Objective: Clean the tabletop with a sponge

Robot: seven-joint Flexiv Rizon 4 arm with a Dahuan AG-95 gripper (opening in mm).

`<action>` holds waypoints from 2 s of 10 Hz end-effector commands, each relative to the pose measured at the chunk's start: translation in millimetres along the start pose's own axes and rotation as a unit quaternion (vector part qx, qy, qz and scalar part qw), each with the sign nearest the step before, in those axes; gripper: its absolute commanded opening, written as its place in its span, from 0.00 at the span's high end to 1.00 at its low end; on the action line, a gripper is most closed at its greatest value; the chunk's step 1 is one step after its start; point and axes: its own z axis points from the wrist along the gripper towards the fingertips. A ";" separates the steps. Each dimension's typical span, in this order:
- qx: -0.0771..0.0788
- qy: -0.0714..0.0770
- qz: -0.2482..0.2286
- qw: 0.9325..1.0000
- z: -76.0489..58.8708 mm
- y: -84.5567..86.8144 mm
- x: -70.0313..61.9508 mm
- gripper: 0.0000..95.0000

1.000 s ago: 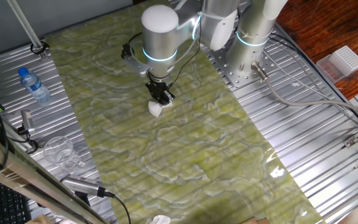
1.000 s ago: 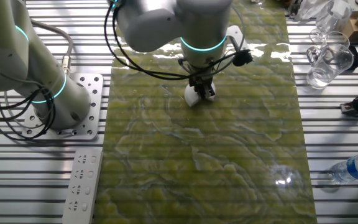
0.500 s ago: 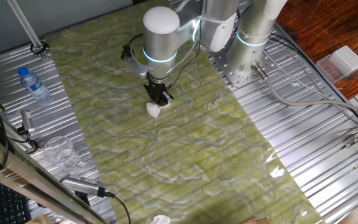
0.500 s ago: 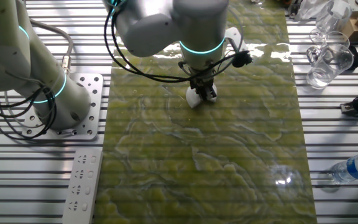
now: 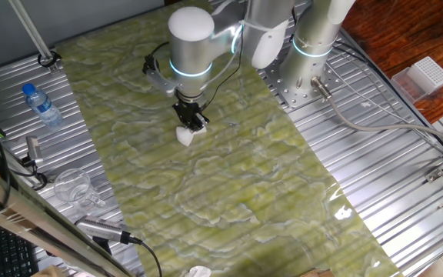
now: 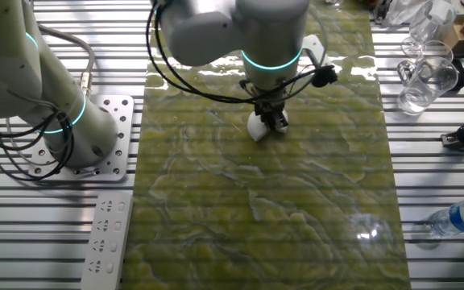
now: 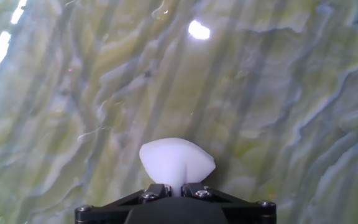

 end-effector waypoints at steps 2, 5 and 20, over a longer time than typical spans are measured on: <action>-0.004 0.005 -0.001 1.000 -2.7 -7.6 -7.8 1.00; -0.004 0.004 -0.010 1.000 -6.6 -25.9 -20.8 1.00; 0.004 0.025 -0.061 0.998 1.3 -69.5 -62.2 1.00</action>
